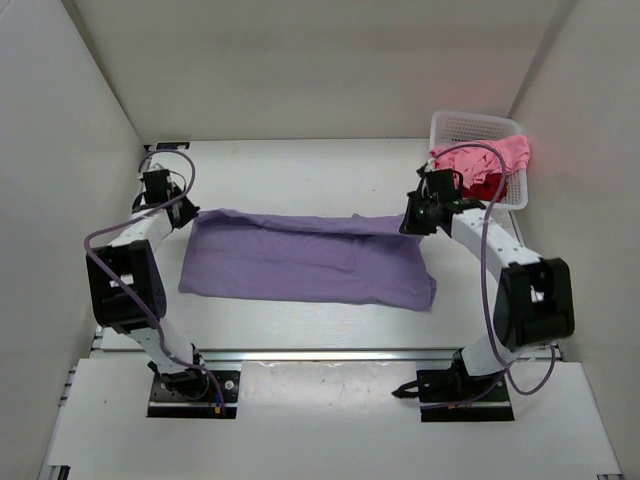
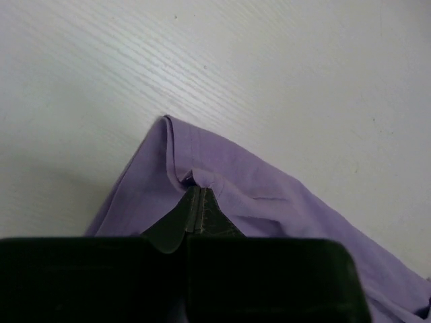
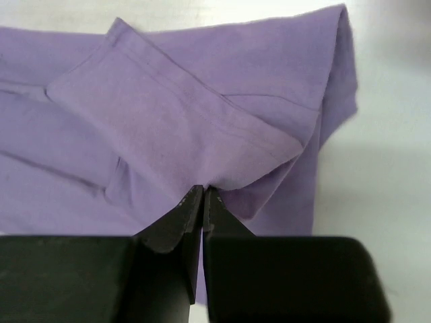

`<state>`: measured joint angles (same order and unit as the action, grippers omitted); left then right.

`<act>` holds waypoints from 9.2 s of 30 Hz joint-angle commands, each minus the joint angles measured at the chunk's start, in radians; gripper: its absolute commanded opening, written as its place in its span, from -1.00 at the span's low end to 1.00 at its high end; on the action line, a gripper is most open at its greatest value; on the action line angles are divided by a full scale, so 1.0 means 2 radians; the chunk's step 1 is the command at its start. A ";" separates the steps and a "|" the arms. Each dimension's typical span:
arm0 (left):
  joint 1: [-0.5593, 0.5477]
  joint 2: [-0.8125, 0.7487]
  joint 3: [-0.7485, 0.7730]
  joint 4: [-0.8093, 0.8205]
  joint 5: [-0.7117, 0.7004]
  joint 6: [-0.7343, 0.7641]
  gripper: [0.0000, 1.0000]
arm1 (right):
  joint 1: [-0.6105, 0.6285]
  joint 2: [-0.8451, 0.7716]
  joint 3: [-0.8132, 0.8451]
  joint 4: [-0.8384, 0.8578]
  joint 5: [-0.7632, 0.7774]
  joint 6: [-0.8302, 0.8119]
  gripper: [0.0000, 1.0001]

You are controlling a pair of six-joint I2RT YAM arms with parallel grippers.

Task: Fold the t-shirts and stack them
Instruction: Fold the other side of the tshirt into a rectangle, then rotate the tshirt 90 degrees

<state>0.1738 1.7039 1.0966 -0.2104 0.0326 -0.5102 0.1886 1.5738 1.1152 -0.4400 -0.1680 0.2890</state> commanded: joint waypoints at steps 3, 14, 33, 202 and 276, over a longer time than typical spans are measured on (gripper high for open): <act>0.017 -0.059 -0.027 0.007 -0.003 0.000 -1.00 | 0.005 -0.100 -0.093 0.060 0.031 0.024 -1.00; 0.026 -0.092 -0.074 0.002 -0.016 0.012 -1.00 | -0.008 -0.208 -0.218 0.058 0.023 0.058 -1.00; 0.032 -0.138 -0.117 0.018 -0.034 -0.042 -0.07 | 0.018 -0.262 -0.246 0.016 0.071 0.069 -0.53; -0.374 -0.077 -0.196 0.126 0.186 -0.047 -0.14 | -0.152 -0.128 -0.248 0.287 -0.061 0.129 -0.52; -0.158 -0.076 -0.263 0.287 0.218 -0.212 -0.38 | 0.027 -0.051 -0.229 0.217 -0.009 0.146 -1.00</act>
<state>-0.2184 1.5368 0.6762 0.2287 0.4450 -0.7990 0.2394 1.4693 0.6800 -0.0406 -0.1921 0.5575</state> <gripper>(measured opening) 0.311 0.001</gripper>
